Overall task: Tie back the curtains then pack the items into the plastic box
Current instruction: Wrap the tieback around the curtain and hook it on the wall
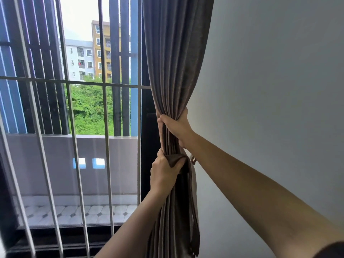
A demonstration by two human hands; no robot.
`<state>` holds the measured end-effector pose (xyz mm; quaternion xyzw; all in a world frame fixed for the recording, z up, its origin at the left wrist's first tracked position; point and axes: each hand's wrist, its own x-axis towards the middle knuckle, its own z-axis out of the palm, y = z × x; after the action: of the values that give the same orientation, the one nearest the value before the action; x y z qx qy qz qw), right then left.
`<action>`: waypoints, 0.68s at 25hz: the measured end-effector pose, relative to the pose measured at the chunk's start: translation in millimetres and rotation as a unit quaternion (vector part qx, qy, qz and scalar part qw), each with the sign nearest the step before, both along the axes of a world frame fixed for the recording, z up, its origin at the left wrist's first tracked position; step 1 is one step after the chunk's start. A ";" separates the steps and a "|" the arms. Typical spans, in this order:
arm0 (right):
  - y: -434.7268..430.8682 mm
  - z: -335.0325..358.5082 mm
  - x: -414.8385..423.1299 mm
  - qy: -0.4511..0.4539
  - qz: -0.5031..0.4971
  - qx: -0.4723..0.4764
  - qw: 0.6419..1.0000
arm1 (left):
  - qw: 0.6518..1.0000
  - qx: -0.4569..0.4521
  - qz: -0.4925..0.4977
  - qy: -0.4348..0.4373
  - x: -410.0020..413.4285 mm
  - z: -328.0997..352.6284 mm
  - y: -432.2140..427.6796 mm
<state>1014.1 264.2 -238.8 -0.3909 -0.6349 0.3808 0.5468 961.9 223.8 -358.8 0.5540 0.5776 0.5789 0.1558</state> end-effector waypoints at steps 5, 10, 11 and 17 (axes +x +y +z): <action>-10.0 4.7 -22.8 0.038 0.032 -0.041 0.998 | 0.990 -0.024 0.135 -0.030 21.2 10.0 8.2; -2.8 0.2 19.3 -0.011 0.179 -0.063 0.982 | 0.982 -0.011 0.182 -0.043 18.8 6.0 13.3; 2.2 -3.9 36.3 -0.042 0.197 -0.072 0.977 | 0.983 -0.008 0.180 -0.042 18.8 4.1 14.2; 15.7 -50.3 89.8 -0.489 0.092 -0.061 0.865 | 0.983 0.008 0.183 -0.019 23.8 0.2 17.5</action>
<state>1104.0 279.9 -289.1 -0.4992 -0.8296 0.2276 0.1038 985.6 241.3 -358.6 0.4288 0.6616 0.6128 0.0540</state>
